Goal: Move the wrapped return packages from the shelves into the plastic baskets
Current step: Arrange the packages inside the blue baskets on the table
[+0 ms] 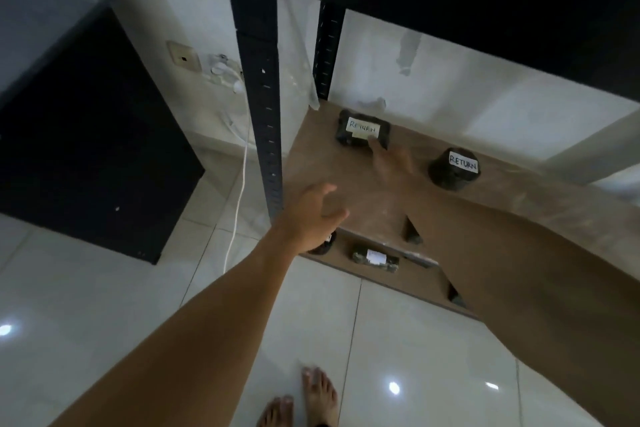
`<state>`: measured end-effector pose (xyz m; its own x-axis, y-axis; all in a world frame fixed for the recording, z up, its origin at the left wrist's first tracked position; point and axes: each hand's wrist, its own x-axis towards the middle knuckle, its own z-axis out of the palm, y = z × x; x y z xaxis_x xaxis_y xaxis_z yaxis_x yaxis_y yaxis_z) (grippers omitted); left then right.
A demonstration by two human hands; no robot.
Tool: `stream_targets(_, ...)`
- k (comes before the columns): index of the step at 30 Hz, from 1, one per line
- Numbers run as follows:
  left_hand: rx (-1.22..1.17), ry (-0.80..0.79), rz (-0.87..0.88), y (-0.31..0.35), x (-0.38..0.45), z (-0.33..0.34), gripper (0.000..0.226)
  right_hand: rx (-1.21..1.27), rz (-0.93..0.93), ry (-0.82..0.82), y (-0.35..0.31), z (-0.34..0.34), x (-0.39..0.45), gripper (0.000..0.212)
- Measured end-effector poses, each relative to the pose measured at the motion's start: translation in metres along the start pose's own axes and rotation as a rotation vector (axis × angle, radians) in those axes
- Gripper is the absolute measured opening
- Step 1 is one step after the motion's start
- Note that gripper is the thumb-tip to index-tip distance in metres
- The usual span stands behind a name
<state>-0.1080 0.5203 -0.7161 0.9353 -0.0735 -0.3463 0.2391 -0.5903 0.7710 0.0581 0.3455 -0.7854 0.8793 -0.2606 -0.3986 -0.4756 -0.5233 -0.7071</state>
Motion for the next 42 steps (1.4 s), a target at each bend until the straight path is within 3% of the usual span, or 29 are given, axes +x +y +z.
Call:
stream_targets(4, -0.051, 0.031, 0.014, -0.011, 0.029, 0.009, 0.062, -0.004, -0.013, 0.052, -0.017, 0.012, 0.043, 0.112)
stream_targets(8, -0.040, 0.028, 0.022, -0.020, 0.036, 0.011, 0.061, -0.113, -0.036, 0.049, -0.009, 0.022, 0.074, 0.116)
stream_targets(10, -0.022, 0.030, 0.022, -0.022, 0.035, 0.008, 0.061, -0.072, -0.033, 0.025, -0.009, 0.022, 0.082, 0.097)
stream_targets(13, 0.024, 0.050, 0.034, -0.022, 0.036, 0.002, 0.060, 0.018, -0.015, -0.015, -0.023, 0.012, 0.064, 0.089)
stream_targets(17, 0.059, 0.034, 0.012, -0.012, 0.030, -0.002, 0.061, 0.045, -0.066, -0.129, -0.038, -0.004, 0.020, 0.052)
stream_targets(26, 0.262, -0.008, 0.002, 0.050, -0.050, -0.032, 0.062, 0.099, 0.026, -0.420, -0.028, -0.066, -0.114, 0.036)
stream_targets(29, 0.301, -0.023, 0.018, 0.066, -0.091, -0.037, 0.060, 0.132, 0.058, -0.377, -0.017, -0.090, -0.162, 0.030)
stream_targets(34, 0.268, -0.054, 0.093, 0.092, -0.167, -0.038, 0.056, 0.330, 0.100, -0.170, -0.004, -0.160, -0.268, 0.020)
stream_targets(42, 0.274, -0.069, 0.326, 0.172, -0.312, -0.031, 0.054, 0.419, -0.052, 0.057, 0.028, -0.288, -0.458, 0.032)
